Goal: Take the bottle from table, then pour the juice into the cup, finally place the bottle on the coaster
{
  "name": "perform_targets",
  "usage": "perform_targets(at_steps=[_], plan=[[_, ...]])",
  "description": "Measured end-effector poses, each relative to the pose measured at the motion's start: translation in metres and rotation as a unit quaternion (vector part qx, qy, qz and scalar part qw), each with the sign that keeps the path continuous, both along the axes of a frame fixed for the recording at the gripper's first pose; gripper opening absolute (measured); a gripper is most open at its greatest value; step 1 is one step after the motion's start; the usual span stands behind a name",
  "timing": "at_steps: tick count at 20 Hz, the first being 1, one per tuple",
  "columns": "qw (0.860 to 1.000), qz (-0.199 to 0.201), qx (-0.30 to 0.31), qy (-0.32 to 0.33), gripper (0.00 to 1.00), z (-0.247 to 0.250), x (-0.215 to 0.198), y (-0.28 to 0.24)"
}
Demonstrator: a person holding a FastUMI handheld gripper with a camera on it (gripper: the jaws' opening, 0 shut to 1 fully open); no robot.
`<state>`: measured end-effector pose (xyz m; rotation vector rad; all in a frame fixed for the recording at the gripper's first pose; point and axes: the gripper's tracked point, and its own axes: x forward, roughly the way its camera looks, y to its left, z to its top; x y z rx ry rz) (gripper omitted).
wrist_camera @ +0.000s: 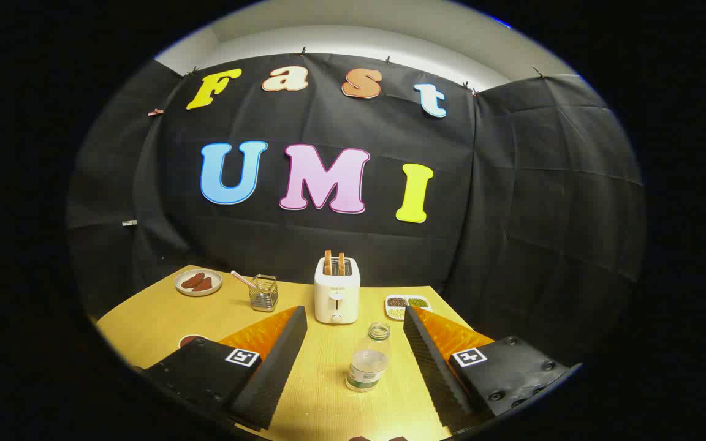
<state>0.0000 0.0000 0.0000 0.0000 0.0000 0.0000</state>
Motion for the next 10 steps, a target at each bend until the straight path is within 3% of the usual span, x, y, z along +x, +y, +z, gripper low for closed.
perform_targets(at_steps=[10], plan=[[1.000,-0.001,0.010,0.015,0.98,-0.0102,0.0068,-0.0007]])
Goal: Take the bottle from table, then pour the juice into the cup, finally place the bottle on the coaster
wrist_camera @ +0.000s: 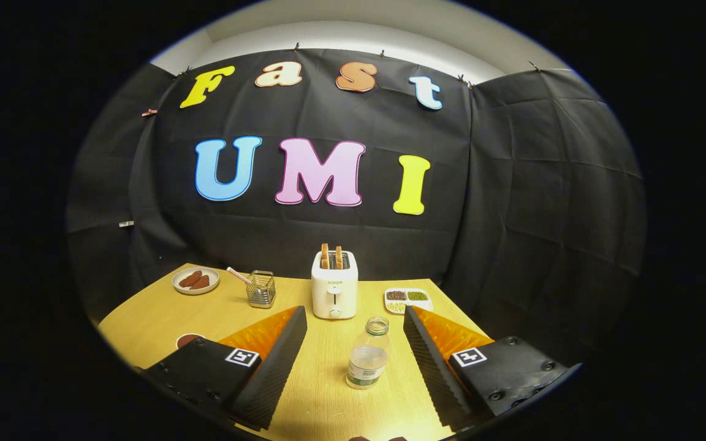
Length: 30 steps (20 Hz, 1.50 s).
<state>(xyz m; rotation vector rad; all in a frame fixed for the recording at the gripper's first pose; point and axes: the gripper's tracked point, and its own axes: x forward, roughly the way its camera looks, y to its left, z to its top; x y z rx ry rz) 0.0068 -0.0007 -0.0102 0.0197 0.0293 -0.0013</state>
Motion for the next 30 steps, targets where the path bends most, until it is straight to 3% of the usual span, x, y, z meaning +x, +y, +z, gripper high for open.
perform_targets(at_steps=[21,30], plan=[[1.000,0.002,0.002,-0.002,0.98,-0.001,0.038,-0.013],[0.999,0.019,0.008,0.026,0.98,-0.041,0.061,-0.020]])
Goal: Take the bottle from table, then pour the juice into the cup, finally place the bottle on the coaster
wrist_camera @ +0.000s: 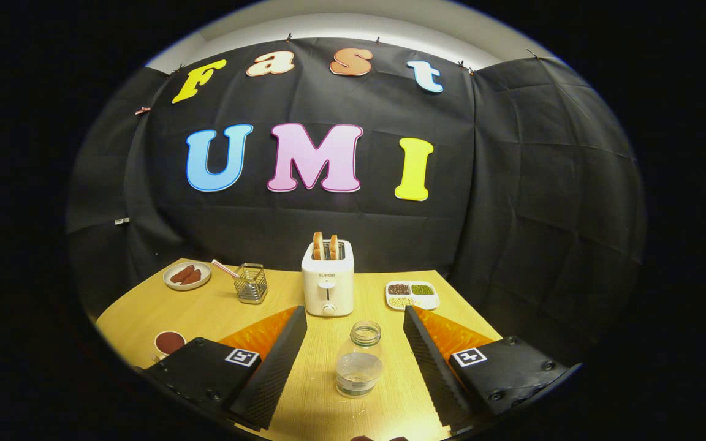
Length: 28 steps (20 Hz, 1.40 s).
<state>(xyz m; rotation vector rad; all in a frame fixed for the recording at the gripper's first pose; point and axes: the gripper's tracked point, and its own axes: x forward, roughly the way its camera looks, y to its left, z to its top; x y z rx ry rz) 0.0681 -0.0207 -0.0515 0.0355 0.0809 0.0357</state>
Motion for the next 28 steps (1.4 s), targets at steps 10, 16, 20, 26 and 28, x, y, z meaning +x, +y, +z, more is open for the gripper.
perform_targets(at_steps=[10,16,20,26,28], plan=[[0.999,0.042,0.006,0.031,0.98,-0.072,0.024,0.002],[0.997,0.062,0.008,0.047,0.98,-0.109,0.039,0.002],[0.996,0.070,0.007,0.050,0.98,-0.122,0.045,0.002],[0.995,0.079,0.005,0.057,0.91,-0.134,0.051,0.000],[0.995,0.082,0.008,0.057,0.83,-0.133,0.050,0.001]])
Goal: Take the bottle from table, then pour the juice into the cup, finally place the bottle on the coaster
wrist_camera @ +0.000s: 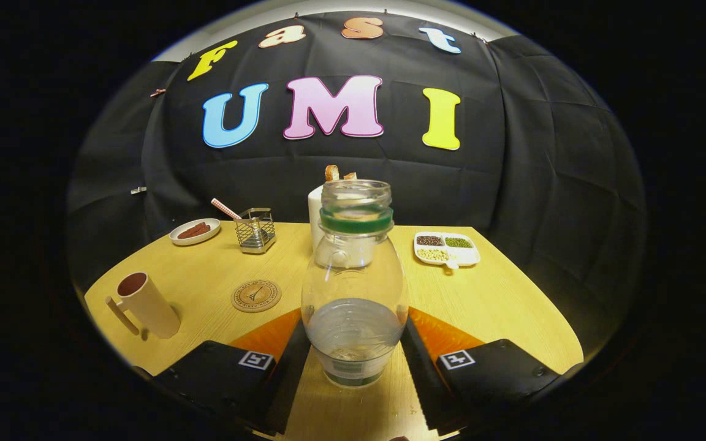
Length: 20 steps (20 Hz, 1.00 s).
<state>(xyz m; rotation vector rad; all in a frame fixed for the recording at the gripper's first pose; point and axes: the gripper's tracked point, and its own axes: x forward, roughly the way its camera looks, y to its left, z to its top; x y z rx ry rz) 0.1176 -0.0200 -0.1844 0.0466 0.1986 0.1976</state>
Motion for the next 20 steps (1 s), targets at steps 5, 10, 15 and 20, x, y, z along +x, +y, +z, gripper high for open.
perform_targets(at_steps=[5,10,15,20], plan=[[1.000,0.012,-0.016,-0.006,0.79,0.000,0.001,0.003],[0.997,0.039,-0.060,-0.003,0.74,0.002,-0.004,0.008],[0.995,0.061,-0.073,-0.011,0.73,0.020,-0.005,0.014],[0.994,0.063,-0.091,-0.024,0.73,0.049,0.003,0.026]])
